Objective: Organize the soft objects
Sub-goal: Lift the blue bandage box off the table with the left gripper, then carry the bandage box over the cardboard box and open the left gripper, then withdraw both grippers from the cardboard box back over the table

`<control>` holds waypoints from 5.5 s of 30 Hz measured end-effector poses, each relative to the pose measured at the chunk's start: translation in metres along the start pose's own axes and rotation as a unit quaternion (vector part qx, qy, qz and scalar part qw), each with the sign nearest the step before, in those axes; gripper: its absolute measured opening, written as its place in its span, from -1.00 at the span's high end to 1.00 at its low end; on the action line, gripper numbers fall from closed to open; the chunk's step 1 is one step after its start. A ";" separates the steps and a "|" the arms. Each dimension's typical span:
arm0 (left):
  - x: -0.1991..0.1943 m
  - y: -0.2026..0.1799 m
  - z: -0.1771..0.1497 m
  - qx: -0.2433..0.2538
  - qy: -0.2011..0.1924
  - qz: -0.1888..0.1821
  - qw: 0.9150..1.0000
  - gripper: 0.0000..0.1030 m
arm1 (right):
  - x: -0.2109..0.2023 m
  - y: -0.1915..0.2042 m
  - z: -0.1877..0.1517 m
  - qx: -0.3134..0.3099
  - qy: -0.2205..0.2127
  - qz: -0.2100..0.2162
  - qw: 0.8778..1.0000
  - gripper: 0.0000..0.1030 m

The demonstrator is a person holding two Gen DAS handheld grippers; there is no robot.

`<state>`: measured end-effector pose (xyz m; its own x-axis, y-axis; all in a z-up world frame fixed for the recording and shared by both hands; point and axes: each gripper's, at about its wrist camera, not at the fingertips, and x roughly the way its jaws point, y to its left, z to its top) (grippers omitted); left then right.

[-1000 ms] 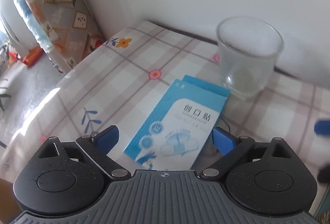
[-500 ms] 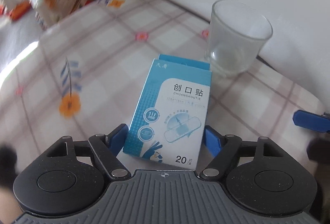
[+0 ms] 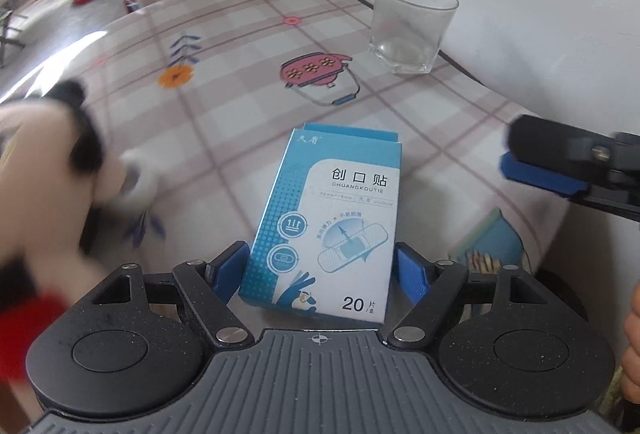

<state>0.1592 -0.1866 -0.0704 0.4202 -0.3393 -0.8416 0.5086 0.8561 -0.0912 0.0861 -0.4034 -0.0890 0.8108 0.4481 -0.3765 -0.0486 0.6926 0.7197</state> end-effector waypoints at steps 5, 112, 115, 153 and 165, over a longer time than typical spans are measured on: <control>-0.022 -0.001 -0.037 -0.027 -0.031 0.002 0.999 -0.50 | 0.011 0.012 -0.021 -0.009 0.042 0.002 0.999 -0.30; -0.269 0.269 -0.196 -0.269 -0.256 0.171 0.912 -0.98 | 0.237 0.395 -0.108 -0.332 0.342 0.102 0.873 -0.55; -0.273 0.256 -0.196 -0.261 -0.264 0.167 0.913 -0.99 | 0.182 0.385 -0.088 -0.350 0.263 0.121 0.891 -0.96; -0.234 0.093 -0.153 -0.146 -0.201 0.245 0.937 -1.00 | -0.046 0.247 -0.128 -0.338 -0.057 -0.161 0.925 -1.00; -0.227 0.100 -0.154 -0.152 -0.164 0.241 0.945 -1.00 | -0.045 0.247 -0.129 -0.304 -0.054 -0.193 0.932 -1.00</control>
<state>-0.0015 0.0359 0.0298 0.7834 0.0583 -0.6188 -0.0187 0.9973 0.0703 -0.0370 -0.1797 0.0304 0.8882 0.0632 -0.4551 -0.0361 0.9970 0.0679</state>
